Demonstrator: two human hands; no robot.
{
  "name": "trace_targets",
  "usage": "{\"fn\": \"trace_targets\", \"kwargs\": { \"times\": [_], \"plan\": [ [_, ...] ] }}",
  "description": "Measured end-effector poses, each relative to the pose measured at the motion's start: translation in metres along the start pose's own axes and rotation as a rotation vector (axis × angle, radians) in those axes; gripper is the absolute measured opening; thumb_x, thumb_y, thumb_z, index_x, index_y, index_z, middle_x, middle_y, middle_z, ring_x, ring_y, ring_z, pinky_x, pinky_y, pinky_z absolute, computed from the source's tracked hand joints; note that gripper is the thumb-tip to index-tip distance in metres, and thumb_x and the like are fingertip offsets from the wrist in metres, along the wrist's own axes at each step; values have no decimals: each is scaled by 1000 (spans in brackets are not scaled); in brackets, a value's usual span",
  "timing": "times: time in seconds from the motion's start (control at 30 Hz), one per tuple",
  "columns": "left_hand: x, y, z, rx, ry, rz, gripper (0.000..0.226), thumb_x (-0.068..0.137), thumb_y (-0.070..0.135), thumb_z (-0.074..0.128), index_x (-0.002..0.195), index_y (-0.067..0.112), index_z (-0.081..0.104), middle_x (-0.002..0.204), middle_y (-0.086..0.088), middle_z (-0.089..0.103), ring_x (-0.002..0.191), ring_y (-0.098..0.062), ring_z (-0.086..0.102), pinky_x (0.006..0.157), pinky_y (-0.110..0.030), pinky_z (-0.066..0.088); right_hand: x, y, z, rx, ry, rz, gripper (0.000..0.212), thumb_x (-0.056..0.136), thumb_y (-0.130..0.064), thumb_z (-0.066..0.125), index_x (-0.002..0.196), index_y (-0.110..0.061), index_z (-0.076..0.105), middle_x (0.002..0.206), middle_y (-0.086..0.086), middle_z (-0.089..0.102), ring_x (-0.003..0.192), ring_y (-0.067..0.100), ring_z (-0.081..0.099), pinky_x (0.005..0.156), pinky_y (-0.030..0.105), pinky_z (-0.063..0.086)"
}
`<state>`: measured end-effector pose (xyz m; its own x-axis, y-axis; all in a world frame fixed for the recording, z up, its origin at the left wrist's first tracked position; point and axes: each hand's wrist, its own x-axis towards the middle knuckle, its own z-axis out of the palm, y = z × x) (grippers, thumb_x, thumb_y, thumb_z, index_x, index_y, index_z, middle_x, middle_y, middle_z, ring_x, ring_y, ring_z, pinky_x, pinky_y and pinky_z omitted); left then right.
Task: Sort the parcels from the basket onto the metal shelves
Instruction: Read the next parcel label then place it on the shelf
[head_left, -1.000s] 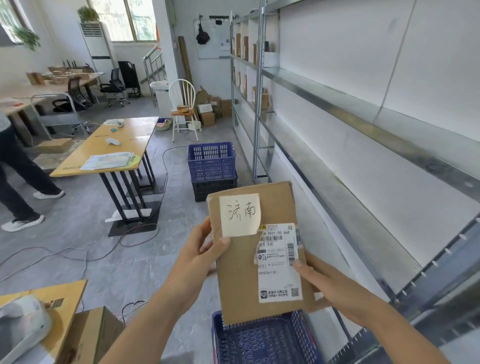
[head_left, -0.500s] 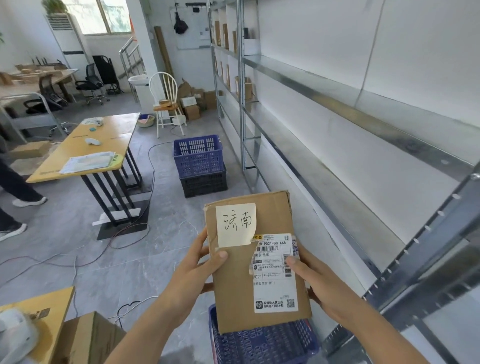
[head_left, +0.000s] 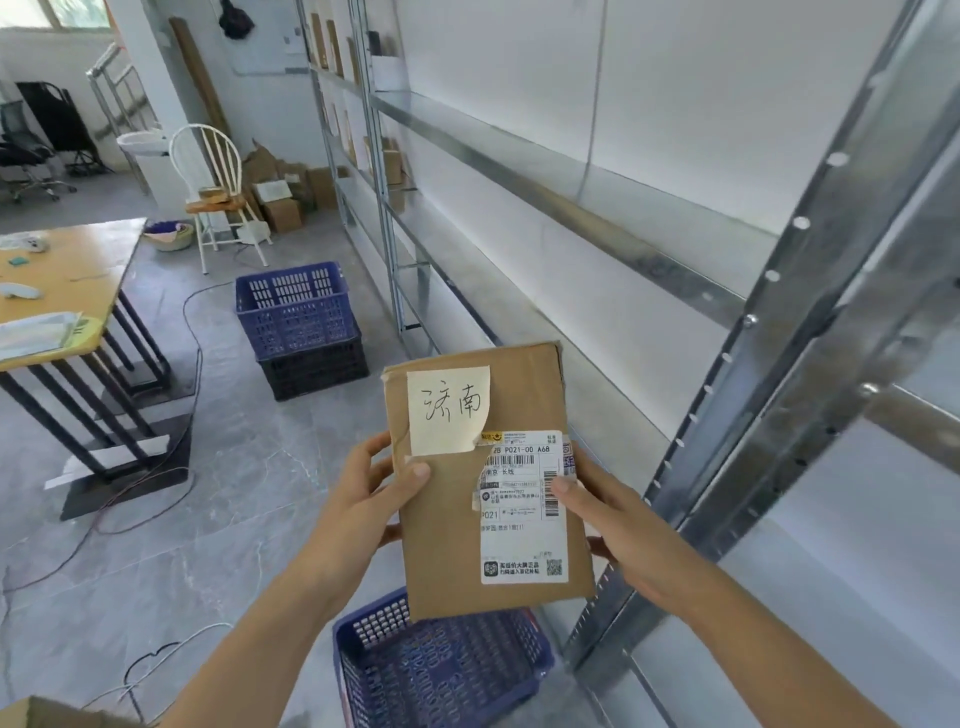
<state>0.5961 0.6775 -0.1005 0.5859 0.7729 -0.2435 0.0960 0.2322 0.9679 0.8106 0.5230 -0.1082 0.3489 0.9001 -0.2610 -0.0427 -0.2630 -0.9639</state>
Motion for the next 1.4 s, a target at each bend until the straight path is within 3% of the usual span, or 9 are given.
{"fn": "trace_targets", "kwargs": {
  "times": [0.2, 0.33, 0.5, 0.7, 0.8, 0.9, 1.03, 1.2, 1.4],
  "plan": [
    [11, 9, 39, 55, -156, 18, 31, 95, 37, 64, 122, 29, 52, 129, 10, 66, 111, -6, 66, 80, -27, 53, -40, -4, -19, 53, 210, -33, 72, 84, -51, 63, 151, -57, 36, 127, -16, 75, 116, 6, 71, 106, 43, 54],
    [11, 12, 54, 112, -340, 31, 44, 86, 48, 68, 126, 40, 52, 133, 2, 67, 119, -15, 67, 89, -31, 54, -80, -4, -15, 107, 375, -35, 75, 81, -52, 63, 151, -56, 37, 127, -17, 75, 117, 8, 71, 109, 48, 52],
    [-7, 11, 75, 180, -531, 32, 61, 74, 60, 70, 131, 50, 51, 129, -4, 68, 122, -24, 68, 108, -50, 53, -143, 2, 4, 132, 581, -43, 67, 85, -53, 60, 149, -55, 42, 130, -15, 74, 122, 11, 69, 112, 52, 49],
    [-46, -4, 117, 222, -784, -32, 50, 82, 57, 65, 129, 58, 52, 133, 12, 67, 118, -11, 67, 86, -48, 63, -234, 23, 35, 177, 855, -5, 69, 84, -56, 61, 149, -58, 40, 134, -21, 70, 129, 11, 64, 116, 53, 44],
    [-74, -16, 139, 215, -951, -82, 57, 88, 54, 65, 141, 62, 46, 135, 25, 67, 111, -4, 73, 89, -57, 63, -281, 35, 47, 192, 984, -14, 54, 98, -46, 58, 148, -57, 42, 137, -22, 68, 129, 7, 63, 112, 50, 48],
    [-109, -25, 161, 248, -1063, -91, 64, 81, 63, 64, 140, 72, 40, 127, 35, 69, 110, -1, 73, 92, -54, 63, -326, 48, 60, 236, 1120, -33, 49, 104, -36, 54, 148, -53, 42, 142, -19, 64, 129, 8, 63, 103, 44, 54],
    [-159, -38, 190, 286, -1169, -98, 62, 87, 58, 61, 144, 67, 38, 135, 30, 63, 116, 0, 65, 103, -55, 57, -384, 68, 77, 303, 1295, -40, 43, 103, -33, 56, 142, -48, 46, 136, -12, 68, 121, 11, 69, 96, 44, 58],
    [-228, -60, 221, 332, -1308, -100, 57, 95, 51, 59, 146, 61, 37, 140, 32, 58, 113, 6, 63, 102, -55, 58, -461, 93, 106, 355, 1456, -42, 37, 104, -32, 56, 138, -46, 50, 131, -9, 71, 118, 12, 70, 85, 38, 61],
    [-334, -98, 253, 401, -1460, -78, 43, 101, 42, 59, 139, 59, 47, 132, 33, 65, 101, 14, 69, 96, -52, 61, -570, 130, 144, 377, 1640, -28, 30, 105, -28, 55, 133, -37, 52, 116, -24, 74, 105, 2, 73, 90, 39, 58]
  ]
}}
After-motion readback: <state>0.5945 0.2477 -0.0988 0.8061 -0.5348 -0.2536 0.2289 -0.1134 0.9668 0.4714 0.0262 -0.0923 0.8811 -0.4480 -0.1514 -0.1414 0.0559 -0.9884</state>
